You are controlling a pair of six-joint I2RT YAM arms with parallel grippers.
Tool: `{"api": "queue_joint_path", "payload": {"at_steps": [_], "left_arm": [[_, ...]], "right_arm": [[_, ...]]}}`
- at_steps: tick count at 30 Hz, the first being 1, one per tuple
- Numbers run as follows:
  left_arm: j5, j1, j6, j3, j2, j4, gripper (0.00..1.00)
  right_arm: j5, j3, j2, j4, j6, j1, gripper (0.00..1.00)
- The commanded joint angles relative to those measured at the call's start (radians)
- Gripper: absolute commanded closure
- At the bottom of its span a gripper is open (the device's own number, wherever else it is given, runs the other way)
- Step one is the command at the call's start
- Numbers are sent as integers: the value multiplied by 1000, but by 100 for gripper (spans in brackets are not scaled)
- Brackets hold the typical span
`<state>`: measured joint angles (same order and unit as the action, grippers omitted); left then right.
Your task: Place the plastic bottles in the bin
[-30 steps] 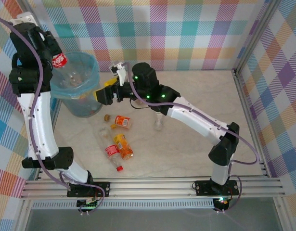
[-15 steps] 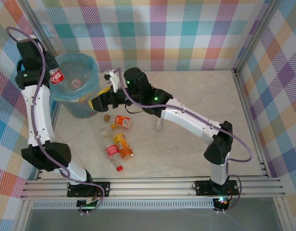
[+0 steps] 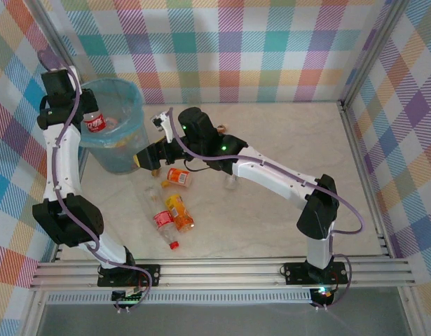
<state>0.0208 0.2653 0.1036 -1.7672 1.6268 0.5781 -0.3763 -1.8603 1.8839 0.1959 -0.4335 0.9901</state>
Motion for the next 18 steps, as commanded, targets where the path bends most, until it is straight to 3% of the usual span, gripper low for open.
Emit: {"api": "queue_joint_path", "payload": {"at_steps": [1, 9, 13, 16, 18], "left_arm": [[-40, 14, 46, 47, 18, -11, 92], [-75, 14, 67, 114, 69, -47, 86], [-90, 14, 64, 108, 89, -44, 60], [-84, 14, 65, 94, 89, -39, 49], [-79, 15, 67, 86, 83, -40, 48]], "right_arm": [[-1, 15, -31, -24, 4, 7, 12], [-4, 43, -31, -34, 4, 8, 12], [-1, 44, -31, -30, 18, 7, 12], [2, 44, -31, -30, 29, 8, 12], [3, 43, -31, -32, 32, 7, 12]]}}
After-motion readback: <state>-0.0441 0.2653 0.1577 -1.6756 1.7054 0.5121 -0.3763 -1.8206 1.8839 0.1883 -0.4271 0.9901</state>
